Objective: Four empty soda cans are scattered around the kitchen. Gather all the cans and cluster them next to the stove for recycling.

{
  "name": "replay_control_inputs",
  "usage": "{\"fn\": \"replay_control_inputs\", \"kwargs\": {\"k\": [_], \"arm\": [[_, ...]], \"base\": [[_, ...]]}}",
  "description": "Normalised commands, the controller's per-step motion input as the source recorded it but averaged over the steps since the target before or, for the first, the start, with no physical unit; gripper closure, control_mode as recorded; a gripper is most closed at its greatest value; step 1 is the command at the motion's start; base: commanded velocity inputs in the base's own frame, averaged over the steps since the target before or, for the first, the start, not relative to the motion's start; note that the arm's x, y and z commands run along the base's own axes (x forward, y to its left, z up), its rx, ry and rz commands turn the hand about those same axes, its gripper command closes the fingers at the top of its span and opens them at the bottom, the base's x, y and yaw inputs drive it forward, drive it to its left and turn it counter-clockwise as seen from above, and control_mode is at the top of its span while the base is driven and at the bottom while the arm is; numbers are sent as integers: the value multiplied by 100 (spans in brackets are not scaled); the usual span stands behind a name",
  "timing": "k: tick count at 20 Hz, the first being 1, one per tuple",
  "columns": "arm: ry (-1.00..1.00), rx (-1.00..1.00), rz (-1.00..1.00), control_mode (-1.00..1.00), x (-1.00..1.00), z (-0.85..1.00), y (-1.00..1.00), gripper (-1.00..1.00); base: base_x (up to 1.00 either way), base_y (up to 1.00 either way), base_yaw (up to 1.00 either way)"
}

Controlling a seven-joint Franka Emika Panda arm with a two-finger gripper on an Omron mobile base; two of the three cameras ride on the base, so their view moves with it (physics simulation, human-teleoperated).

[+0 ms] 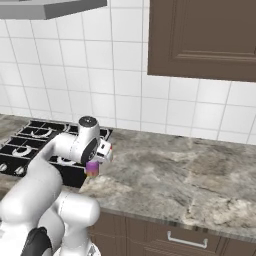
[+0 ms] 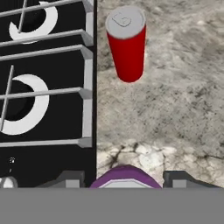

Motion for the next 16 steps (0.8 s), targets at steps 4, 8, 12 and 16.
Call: {"fn": "replay_control_inputs", "kwargs": {"k": [4, 8, 12, 16], "arm": [[1, 0, 0, -100, 54, -12, -3, 100], [1, 0, 0, -100, 46, -21, 0, 100], [4, 0, 0, -100, 33, -27, 0, 100], [9, 0, 0, -100, 23, -34, 0, 100]], "base": [[0, 0, 0], [0, 0, 0], [0, 0, 0], [0, 0, 0]]}}
